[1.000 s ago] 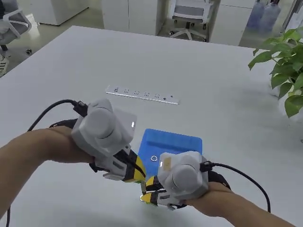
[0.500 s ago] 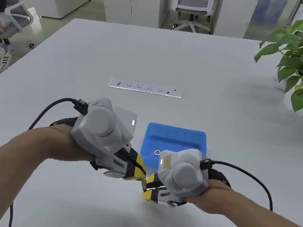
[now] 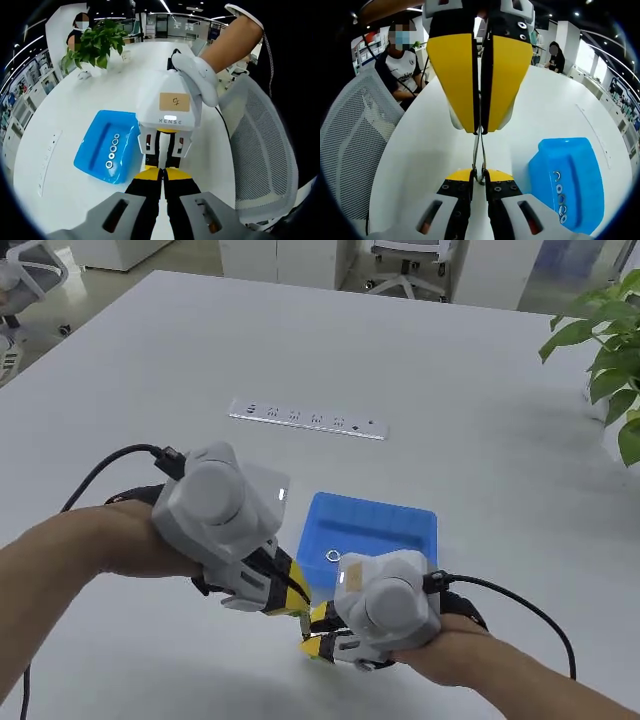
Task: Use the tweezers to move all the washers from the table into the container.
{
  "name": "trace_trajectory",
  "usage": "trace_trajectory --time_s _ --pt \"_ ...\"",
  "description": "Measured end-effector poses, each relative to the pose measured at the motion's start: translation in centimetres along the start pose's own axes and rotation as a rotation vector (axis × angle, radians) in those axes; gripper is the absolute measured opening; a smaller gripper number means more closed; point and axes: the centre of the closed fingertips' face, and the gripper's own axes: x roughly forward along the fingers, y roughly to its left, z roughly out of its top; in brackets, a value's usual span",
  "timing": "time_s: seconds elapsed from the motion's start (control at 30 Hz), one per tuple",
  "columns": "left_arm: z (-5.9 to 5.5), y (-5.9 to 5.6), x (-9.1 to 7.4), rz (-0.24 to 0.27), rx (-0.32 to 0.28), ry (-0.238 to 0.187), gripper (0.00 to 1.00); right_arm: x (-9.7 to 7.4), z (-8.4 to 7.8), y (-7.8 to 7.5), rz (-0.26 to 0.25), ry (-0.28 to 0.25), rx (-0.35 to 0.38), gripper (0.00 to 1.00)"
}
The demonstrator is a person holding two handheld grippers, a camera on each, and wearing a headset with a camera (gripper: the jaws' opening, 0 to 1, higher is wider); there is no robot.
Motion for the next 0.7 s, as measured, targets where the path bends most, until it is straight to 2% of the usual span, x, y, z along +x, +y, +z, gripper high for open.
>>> trace_trajectory --time_s 0.7 --pt "0.55 -0.4 0.27 -0.008 0.001 -0.006 0.05 -0.48 -0.28 0.46 0.009 0.008 0.0 0.1"
